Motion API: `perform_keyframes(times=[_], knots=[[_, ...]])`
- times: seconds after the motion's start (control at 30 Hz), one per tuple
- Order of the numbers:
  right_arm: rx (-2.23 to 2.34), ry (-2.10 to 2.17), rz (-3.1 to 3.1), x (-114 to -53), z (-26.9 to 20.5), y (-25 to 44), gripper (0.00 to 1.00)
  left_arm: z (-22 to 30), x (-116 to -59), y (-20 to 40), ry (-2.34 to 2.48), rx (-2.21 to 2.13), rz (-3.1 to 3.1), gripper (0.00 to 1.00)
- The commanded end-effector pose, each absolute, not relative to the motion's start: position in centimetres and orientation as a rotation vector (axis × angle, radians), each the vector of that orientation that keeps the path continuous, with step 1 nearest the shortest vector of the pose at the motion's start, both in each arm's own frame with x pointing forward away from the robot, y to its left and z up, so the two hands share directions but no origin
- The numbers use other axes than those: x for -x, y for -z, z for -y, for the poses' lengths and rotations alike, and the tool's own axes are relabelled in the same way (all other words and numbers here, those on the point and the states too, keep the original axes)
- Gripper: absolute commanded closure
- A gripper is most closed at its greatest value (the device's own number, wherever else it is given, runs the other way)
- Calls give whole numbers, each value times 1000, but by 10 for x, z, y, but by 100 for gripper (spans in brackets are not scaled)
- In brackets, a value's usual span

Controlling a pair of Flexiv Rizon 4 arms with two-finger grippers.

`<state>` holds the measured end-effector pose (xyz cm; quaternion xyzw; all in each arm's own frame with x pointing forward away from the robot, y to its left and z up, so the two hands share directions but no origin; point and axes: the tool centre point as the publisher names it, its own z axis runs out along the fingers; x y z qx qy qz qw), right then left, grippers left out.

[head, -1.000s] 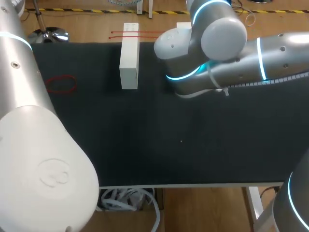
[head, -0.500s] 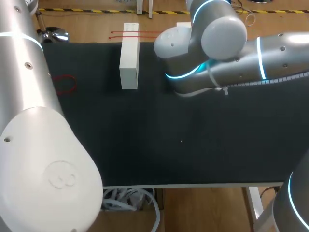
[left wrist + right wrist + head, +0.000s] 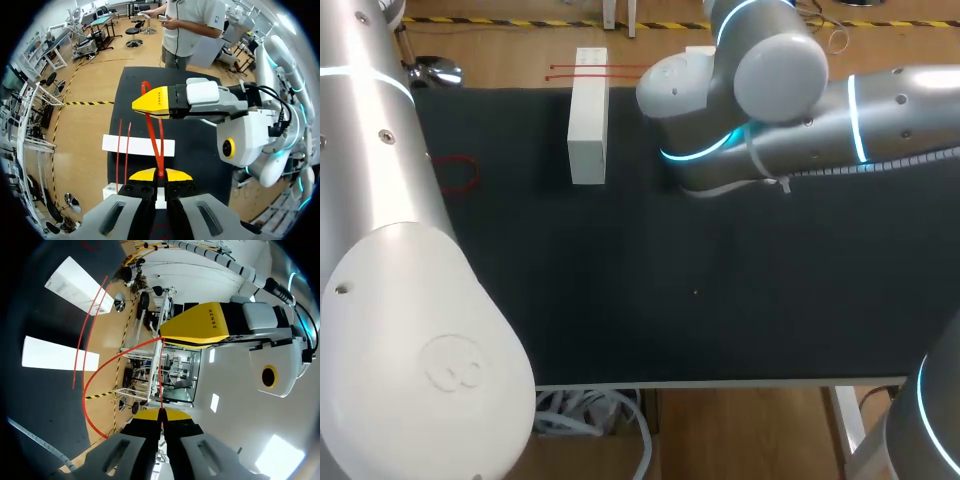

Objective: Grab the tape and strap the tape.

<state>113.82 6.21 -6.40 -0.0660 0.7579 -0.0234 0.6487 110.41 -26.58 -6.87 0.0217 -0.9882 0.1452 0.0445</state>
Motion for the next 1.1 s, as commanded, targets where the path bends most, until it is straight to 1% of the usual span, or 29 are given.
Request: perform_keyframes(times=[0.03,0.23,0.53,1.1], knots=[[152,56,-1730,-1137,-65,62,100,269,-1108,65,-403,-65,3016,100],[150,41,-1718,-1134,-68,60,100,269,-1108,65,-403,-65,3016,100],[125,38,-1715,-1131,-58,62,100,269,-1108,65,-403,-65,3016,100],[12,-96,-1668,-1133,-59,69,100,269,-1108,65,-403,-65,3016,100]])
